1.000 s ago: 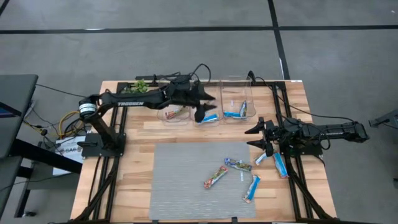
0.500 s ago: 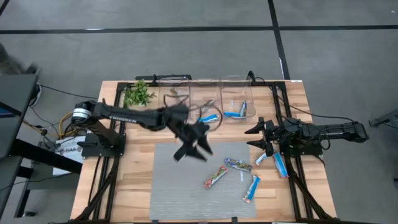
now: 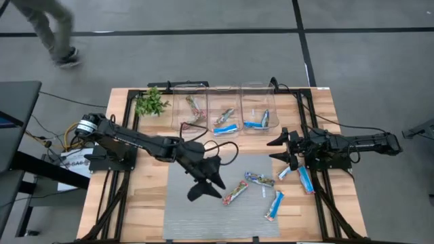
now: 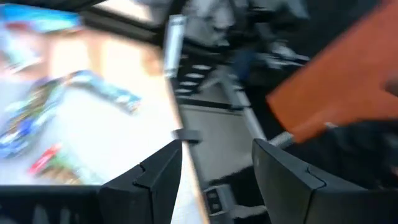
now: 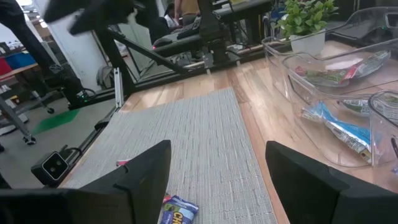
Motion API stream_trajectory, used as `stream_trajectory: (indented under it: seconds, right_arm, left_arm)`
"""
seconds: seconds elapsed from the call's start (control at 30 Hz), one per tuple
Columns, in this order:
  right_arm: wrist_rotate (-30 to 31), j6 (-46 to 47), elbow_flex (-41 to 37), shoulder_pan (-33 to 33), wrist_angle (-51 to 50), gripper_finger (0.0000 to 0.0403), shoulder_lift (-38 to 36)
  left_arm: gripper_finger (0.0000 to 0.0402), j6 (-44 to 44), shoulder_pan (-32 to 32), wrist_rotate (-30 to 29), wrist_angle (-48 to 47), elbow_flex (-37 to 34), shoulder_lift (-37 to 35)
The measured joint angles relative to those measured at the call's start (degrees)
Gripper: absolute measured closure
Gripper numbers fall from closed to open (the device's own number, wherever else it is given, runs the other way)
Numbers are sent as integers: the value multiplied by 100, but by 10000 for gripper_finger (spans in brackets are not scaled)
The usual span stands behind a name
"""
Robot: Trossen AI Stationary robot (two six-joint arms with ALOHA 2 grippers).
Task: Pick and place Granola Bars by type
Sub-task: Put the red granola bar into the left transparent bin
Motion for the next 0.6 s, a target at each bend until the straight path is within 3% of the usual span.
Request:
stream_trajectory:
  seconds: [0.17, 0.27, 0.4, 0.6]
  right_arm:
    - [1, 0, 0, 0, 0, 148, 1]
    - [1, 0, 0, 1, 0, 148, 1]
    - [3, 0, 0, 1, -29, 148, 1]
    - [5, 0, 0, -1, -31, 148, -1]
  left_arm:
    - [214, -519, -176, -1607, -721, 0, 15]
    - [214, -810, -237, -2263, -957, 9, 128]
    - [214, -1192, -286, -2389, -994, 96, 521]
    - [214, -1290, -303, -2340, -1233, 846, 1350]
